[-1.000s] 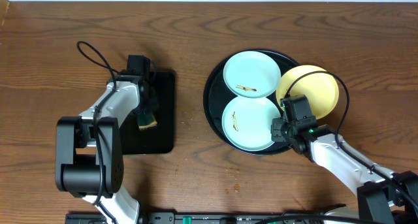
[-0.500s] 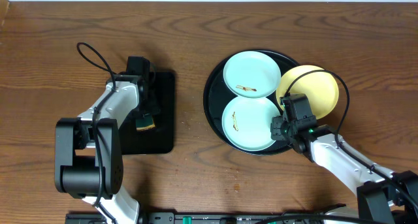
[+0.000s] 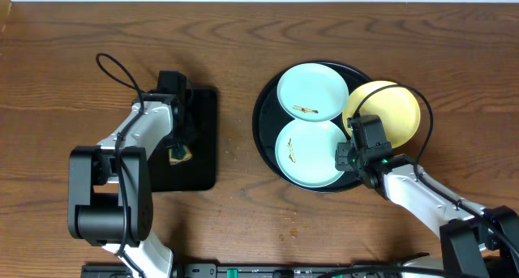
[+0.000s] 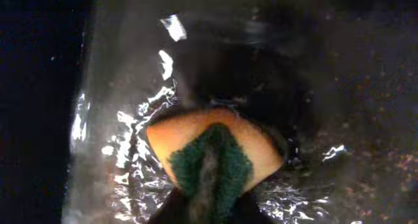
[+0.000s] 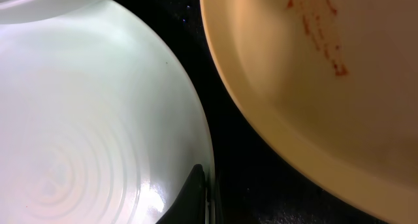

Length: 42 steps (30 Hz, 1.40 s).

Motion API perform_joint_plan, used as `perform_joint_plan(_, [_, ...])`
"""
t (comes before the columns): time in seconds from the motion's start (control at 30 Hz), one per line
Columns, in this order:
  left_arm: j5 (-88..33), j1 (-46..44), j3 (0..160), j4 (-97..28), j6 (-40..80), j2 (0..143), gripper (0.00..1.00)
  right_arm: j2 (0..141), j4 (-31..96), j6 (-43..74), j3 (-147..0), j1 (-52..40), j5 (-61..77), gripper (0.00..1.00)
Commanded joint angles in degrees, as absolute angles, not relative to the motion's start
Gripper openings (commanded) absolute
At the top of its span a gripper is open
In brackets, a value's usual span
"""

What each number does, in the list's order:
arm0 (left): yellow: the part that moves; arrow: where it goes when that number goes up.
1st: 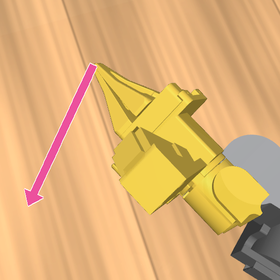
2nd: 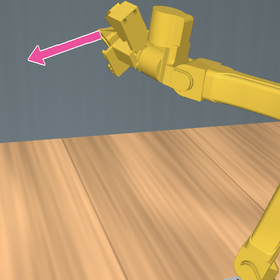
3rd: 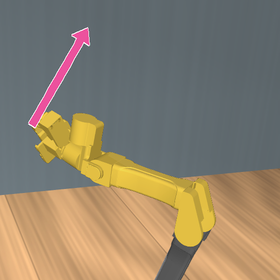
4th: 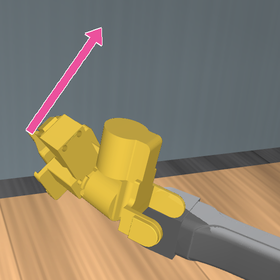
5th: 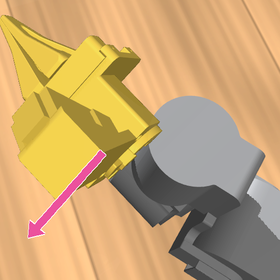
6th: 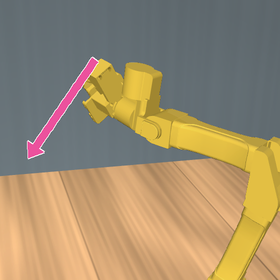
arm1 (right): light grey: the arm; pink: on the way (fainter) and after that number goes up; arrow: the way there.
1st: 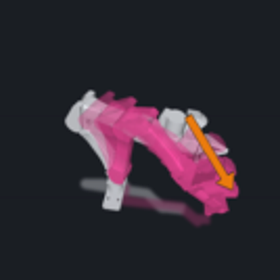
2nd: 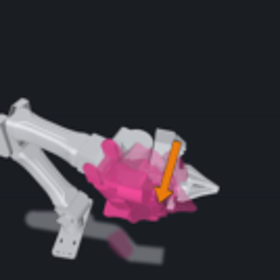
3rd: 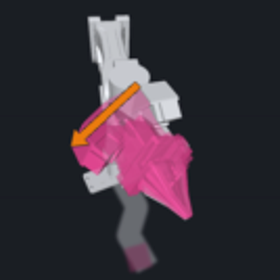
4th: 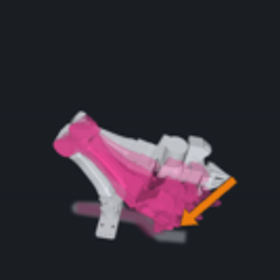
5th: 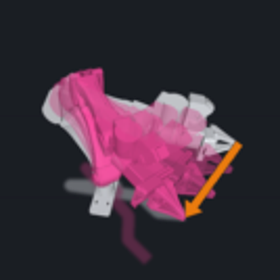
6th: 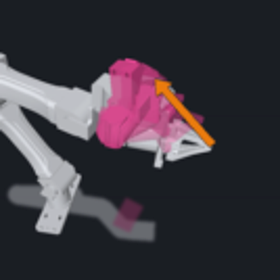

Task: Clean dirty plates on tray and stack at the side
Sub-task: 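Grasp the sponge with the left gripper, then lift the sponge and carry it over the held light-blue plate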

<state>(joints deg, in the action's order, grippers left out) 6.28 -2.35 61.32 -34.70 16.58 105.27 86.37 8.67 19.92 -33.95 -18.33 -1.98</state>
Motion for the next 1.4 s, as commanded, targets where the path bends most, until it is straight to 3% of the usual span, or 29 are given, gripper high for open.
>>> perform_joint_plan(0.0, [6.7,-2.2,61.2,-37.0,16.6,105.4,0.08,87.4,9.1,19.2,-33.3,-18.4,-2.5,0.01])
perform_joint_plan(0.6, [6.7,-2.2,63.0,-41.1,16.6,74.0,0.08,87.4,9.5,19.2,-33.3,-18.4,-2.5,0.02])
perform_joint_plan(0.9, [6.7,-2.2,59.7,-37.6,16.6,72.6,0.07,87.4,9.3,19.2,-33.3,-18.5,-1.4,0.25])
perform_joint_plan(1.37, [2.9,-2.2,59.2,-36.1,14.9,72.7,0.08,87.4,9.2,19.2,-33.3,-18.6,-1.4,0.29])
